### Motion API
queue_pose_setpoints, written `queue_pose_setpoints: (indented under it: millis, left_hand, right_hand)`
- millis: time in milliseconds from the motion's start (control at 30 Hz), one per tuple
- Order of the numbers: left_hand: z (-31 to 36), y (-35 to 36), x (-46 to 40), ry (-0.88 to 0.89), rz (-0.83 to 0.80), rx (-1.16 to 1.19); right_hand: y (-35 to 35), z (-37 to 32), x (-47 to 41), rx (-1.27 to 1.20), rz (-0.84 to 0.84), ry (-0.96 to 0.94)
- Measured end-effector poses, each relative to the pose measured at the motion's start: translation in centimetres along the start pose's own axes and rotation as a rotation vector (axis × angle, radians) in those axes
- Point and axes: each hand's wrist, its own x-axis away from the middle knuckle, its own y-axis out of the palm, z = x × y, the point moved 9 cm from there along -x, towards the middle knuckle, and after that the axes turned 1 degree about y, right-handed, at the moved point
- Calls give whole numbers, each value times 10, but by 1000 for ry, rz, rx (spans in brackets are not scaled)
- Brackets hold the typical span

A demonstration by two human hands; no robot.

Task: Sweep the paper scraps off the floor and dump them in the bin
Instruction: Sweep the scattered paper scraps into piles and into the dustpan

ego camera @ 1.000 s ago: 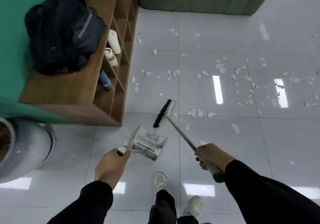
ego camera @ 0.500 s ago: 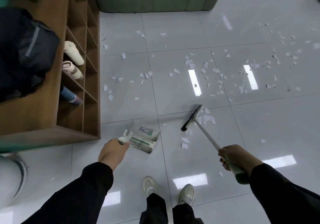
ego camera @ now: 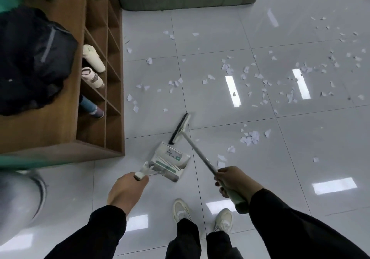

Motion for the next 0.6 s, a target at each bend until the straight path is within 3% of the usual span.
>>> queue_pose_setpoints:
  millis: [167,600]
  left_hand:
    - [7,4,2,25,-17,-27]
    - [118,67,19,262,-153,-260]
  right_hand:
    - [-44,58,0,-17,66,97]
    - [-191,145,54,-251,346,168]
